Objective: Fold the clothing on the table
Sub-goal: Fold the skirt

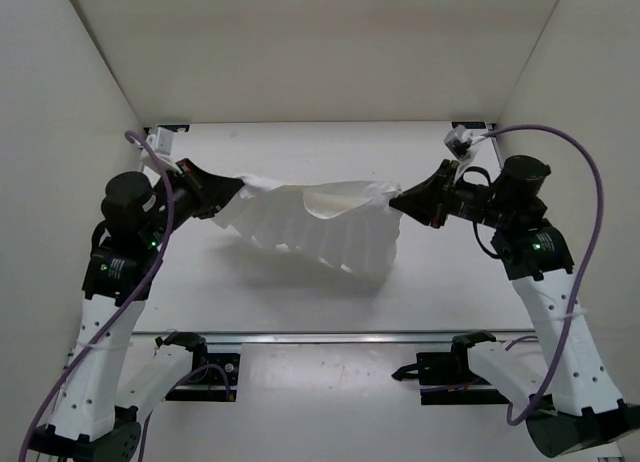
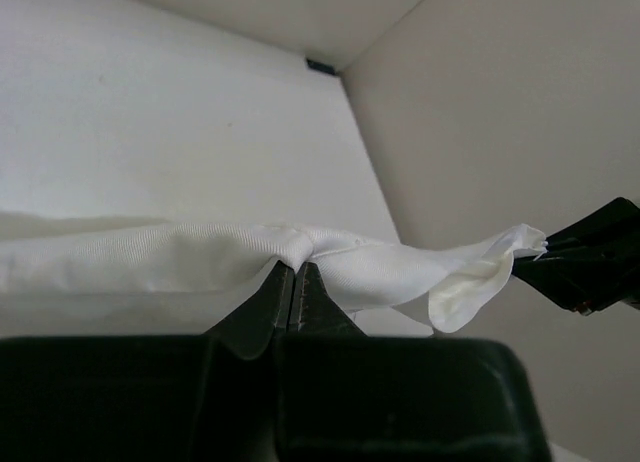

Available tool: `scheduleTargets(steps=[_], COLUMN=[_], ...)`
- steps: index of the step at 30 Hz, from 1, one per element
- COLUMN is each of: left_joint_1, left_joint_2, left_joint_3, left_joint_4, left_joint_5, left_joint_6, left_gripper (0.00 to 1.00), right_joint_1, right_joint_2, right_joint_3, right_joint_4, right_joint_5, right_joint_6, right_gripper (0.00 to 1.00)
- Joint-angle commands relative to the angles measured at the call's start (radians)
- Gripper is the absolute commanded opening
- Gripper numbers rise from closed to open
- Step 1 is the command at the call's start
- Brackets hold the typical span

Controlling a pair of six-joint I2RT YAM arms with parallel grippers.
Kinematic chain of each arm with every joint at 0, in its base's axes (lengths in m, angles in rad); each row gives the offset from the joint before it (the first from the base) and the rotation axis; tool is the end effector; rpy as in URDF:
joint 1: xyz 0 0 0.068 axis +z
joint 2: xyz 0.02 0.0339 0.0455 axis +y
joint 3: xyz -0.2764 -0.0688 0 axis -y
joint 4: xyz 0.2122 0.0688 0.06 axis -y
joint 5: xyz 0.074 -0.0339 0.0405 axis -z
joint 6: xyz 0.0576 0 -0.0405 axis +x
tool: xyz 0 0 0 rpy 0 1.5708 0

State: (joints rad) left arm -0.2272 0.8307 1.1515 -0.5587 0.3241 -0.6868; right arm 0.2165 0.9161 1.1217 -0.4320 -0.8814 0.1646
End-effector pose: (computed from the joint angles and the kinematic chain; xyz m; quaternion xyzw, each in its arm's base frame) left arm 0.1333 -0.0496 0.4111 -0.0796 0.7781 -0.3830 0.4915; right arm 0.1418 0.0767 0.4100 -0.2839 0.7006 0.4344 0.4898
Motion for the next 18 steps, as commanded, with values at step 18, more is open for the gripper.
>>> scheduleTargets(steps=[18], left_joint_1=[0.060], left_joint_2=[0.307], left_joint_3=[0.286], left_joint_4=[0.023], left_joint_5=[0.027], left_joint_6=[0.081], left_gripper=[0.00], right_joint_1=[-0.065], right_joint_2=[0.362], right_joint_3=[0.354], right_joint_4=[0.174], right_joint_5=[-0.186], right_joint_6=[0.033], right_gripper=[0.00])
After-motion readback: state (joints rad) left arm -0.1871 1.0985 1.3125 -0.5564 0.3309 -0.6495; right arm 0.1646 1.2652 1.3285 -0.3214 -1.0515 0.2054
